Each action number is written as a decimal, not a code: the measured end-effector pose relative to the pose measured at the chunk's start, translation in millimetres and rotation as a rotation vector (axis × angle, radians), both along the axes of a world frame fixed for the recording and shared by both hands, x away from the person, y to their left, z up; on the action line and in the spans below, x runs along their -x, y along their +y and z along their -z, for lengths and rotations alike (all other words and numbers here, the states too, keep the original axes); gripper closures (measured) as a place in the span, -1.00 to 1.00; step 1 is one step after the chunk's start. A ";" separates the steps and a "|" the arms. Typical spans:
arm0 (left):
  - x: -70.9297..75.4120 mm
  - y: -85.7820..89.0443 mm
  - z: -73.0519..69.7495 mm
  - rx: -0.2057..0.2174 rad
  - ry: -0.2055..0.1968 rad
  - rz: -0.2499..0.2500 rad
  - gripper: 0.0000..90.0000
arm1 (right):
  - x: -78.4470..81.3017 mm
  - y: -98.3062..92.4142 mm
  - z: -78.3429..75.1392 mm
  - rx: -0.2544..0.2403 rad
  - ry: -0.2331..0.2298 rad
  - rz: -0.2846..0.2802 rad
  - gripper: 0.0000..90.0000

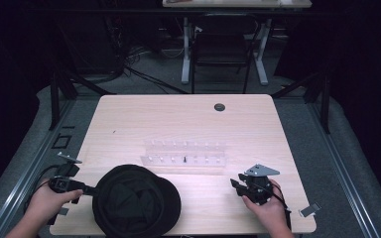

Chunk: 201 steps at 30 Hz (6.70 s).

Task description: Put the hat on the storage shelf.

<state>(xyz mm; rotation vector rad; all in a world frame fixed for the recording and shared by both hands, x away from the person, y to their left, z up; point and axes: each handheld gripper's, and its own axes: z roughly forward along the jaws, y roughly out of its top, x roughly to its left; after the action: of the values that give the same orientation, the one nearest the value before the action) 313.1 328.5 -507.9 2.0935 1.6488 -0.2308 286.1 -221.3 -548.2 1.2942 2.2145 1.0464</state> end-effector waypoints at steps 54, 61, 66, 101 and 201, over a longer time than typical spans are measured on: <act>-7.5 -16.3 -103.9 0.497 0.100 -0.012 0.90 | -0.3 -1.2 0.2 -0.027 0.000 0.008 0.33; -7.2 -17.0 -116.0 0.546 0.094 -0.009 0.90 | -0.6 -1.4 0.3 -0.026 0.001 0.008 0.33; -7.2 -19.1 -125.6 0.615 0.088 -0.009 0.90 | -0.3 -1.4 0.1 -0.025 0.000 0.010 0.32; -47.0 -48.5 -202.1 0.705 -0.071 -0.033 0.90 | -1.4 -3.4 0.9 -0.032 0.008 0.008 0.32; -118.1 -176.6 -190.7 0.666 -0.117 -0.013 0.87 | -26.8 103.8 -71.4 -0.101 -0.075 -0.286 0.48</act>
<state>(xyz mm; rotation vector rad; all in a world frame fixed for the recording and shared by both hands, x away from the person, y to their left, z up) 431.2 151.9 -317.2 1.5548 1.2805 -0.5555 312.9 -117.5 -476.8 0.9767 2.3629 1.3016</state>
